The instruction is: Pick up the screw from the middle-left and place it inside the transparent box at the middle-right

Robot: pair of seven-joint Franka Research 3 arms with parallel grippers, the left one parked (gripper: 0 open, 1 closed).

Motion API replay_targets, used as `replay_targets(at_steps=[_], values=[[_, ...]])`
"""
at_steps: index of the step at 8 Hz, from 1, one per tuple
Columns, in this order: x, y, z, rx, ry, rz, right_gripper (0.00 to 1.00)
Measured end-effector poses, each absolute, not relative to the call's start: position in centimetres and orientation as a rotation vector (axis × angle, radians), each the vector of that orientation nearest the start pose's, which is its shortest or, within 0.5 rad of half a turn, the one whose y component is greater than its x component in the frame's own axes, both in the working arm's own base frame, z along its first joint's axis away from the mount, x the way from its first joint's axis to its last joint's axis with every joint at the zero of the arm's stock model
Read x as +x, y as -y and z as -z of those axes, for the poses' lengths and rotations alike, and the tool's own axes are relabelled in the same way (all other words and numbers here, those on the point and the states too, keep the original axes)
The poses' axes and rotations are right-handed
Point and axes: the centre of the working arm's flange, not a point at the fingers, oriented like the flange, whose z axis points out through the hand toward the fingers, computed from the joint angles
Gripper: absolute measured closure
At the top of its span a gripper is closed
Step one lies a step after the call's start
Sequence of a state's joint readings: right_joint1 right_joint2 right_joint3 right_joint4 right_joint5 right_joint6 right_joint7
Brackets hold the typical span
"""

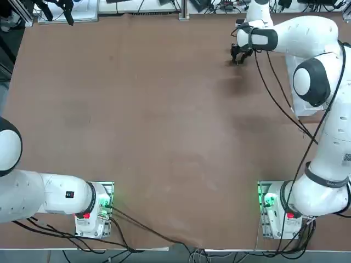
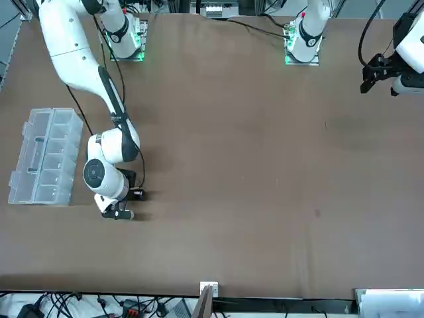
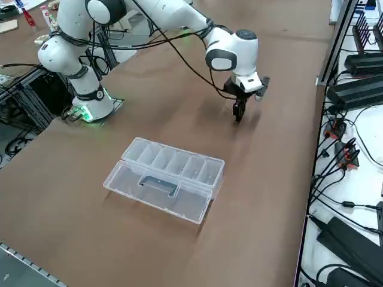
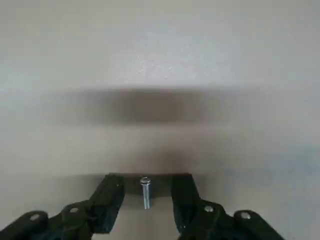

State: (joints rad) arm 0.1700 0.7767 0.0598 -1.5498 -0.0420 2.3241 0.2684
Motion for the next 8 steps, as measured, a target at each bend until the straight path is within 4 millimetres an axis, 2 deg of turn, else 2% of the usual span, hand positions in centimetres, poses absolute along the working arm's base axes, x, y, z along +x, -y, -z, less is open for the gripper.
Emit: replay_targets(at_steps=[8], values=[[68.65,-15.48,-19.05,-3.141,-0.018,-0.003,0.47]])
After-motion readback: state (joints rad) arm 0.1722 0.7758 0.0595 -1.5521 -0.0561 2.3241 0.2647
